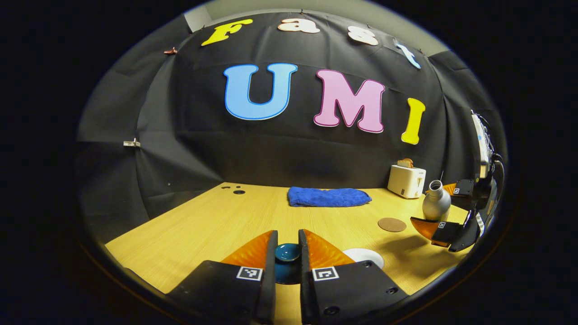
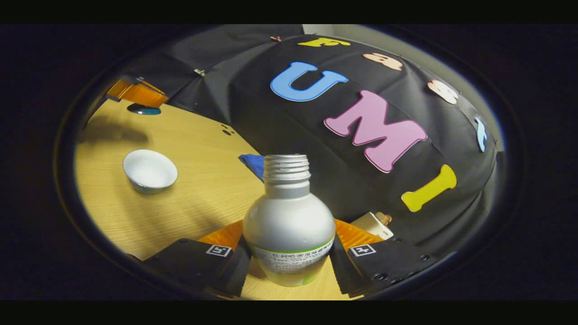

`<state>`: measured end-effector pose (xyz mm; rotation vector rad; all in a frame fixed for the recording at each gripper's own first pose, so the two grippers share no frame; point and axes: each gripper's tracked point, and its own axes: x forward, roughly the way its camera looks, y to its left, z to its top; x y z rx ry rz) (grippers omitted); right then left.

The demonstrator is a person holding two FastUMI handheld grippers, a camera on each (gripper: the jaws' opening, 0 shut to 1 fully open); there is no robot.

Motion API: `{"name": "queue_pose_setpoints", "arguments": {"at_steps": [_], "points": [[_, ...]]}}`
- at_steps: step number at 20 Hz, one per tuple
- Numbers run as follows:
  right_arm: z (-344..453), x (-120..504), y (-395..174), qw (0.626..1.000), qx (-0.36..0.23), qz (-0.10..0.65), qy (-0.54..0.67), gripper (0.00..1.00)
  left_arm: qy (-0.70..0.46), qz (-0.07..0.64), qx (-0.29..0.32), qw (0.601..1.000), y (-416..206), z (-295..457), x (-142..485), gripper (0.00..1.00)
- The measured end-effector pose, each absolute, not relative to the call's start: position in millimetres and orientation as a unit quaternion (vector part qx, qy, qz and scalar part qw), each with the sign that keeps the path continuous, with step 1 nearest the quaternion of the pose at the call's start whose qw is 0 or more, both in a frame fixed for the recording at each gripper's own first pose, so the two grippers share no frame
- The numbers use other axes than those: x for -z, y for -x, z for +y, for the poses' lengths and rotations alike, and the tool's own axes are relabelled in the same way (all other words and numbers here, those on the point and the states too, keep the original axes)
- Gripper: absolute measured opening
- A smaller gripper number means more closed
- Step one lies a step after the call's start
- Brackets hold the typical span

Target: Open the teacup lid with one hand, grasp the water bottle and pour water into the teacup with the other hand; after pouring, place the water bottle on the coaster and then close the teacup lid.

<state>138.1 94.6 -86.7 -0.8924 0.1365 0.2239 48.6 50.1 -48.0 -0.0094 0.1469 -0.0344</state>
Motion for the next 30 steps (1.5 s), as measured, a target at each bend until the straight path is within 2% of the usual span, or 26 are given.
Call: {"name": "queue_pose_setpoints", "arguments": {"at_steps": [1,4,6,7,12,14,17,24,25,28,30], "points": [[99,85,-138,0.886,-0.109,0.060,0.446,0.80,0.003,0.072,0.017,0.997,-48,53,47,0.26],[109,84,-138,0.862,-0.119,0.041,0.491,0.80,0.002,0.072,0.013,0.997,-46,66,51,0.26],[115,87,-139,0.848,-0.128,0.038,0.514,0.77,0.002,0.075,0.009,0.997,-46,74,56,0.26],[118,89,-141,0.839,-0.131,0.036,0.527,0.80,0.002,0.076,0.007,0.997,-47,78,58,0.26],[130,95,-144,0.800,-0.149,0.025,0.581,0.80,0.008,0.082,0.005,0.997,-58,93,69,0.25],[133,97,-147,0.787,-0.153,0.020,0.598,0.79,0.013,0.082,0.007,0.996,-65,96,71,0.29],[138,96,-154,0.769,-0.155,0.007,0.620,0.79,0.019,0.080,0.014,0.997,-71,95,72,0.26],[153,94,-154,0.722,-0.162,-0.028,0.672,0.79,0.032,0.085,0.016,0.996,-81,101,83,0.26],[154,97,-155,0.719,-0.164,-0.028,0.674,0.79,0.035,0.087,0.018,0.995,-82,100,84,0.29],[159,108,-156,0.714,-0.171,-0.022,0.678,0.77,0.039,0.092,0.021,0.995,-83,100,88,0.26],[167,105,-156,0.694,-0.170,-0.038,0.699,0.76,0.037,0.093,0.024,0.995,-84,100,87,0.23]]}}
